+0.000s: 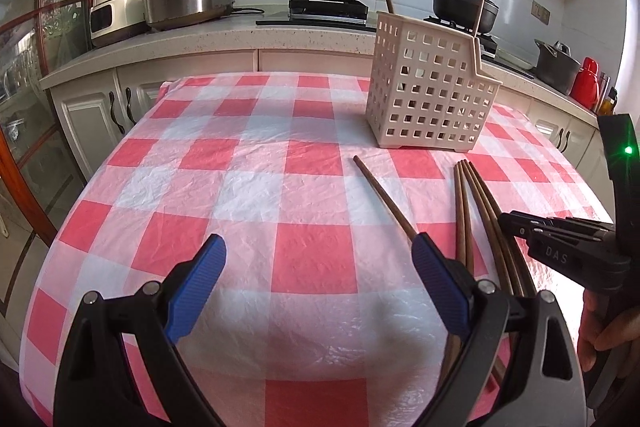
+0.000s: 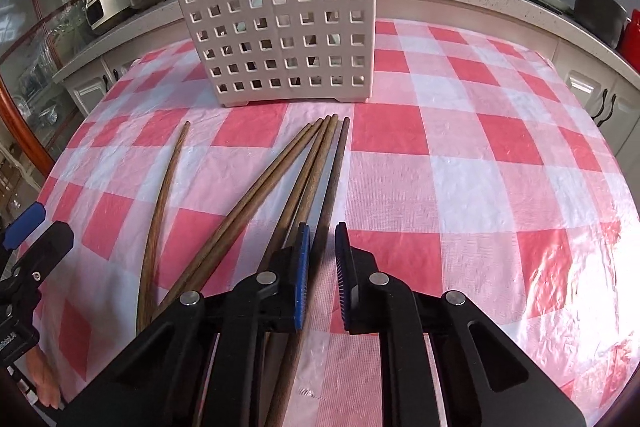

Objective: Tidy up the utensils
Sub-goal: 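Move both tools back toward the remaining chopsticks, then close the right tool on a single brown chopstick, then close the left tool on another brown chopstick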

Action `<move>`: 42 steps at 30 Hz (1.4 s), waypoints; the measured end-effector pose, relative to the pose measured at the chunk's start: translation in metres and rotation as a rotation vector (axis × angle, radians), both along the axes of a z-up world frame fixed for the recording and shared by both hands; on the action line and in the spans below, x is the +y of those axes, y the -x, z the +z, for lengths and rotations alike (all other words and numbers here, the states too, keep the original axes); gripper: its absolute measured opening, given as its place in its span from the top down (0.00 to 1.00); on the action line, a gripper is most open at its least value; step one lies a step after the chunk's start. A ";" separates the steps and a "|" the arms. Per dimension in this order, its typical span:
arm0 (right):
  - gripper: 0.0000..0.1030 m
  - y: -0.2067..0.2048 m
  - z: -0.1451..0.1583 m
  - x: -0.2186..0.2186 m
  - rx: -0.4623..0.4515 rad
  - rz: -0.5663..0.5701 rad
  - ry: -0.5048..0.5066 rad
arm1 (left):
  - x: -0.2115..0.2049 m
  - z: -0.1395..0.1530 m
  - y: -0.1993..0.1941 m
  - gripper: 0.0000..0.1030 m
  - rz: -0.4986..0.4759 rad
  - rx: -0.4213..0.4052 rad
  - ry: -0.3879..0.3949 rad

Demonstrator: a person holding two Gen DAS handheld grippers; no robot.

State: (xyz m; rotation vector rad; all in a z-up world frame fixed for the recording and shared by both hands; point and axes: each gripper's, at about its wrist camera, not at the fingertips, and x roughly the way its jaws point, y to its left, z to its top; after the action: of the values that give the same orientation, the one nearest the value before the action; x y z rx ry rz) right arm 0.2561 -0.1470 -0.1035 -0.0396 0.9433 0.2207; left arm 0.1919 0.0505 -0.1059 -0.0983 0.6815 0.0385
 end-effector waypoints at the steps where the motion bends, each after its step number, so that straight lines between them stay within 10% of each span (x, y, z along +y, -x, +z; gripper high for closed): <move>1: 0.87 -0.002 0.000 0.001 -0.002 0.000 0.008 | 0.001 -0.001 0.000 0.12 0.000 0.001 0.006; 26: 0.94 -0.025 -0.002 -0.020 0.012 -0.008 -0.060 | -0.003 -0.017 -0.042 0.13 0.019 0.135 0.043; 42: 0.94 -0.019 -0.002 -0.036 0.030 0.024 -0.138 | -0.047 -0.025 -0.117 0.62 -0.010 0.245 0.015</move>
State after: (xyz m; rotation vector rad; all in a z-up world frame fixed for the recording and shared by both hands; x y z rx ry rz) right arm 0.2746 -0.1831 -0.1055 0.0802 0.9563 0.3087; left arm 0.3089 0.0033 -0.1313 -0.1053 0.9275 0.0360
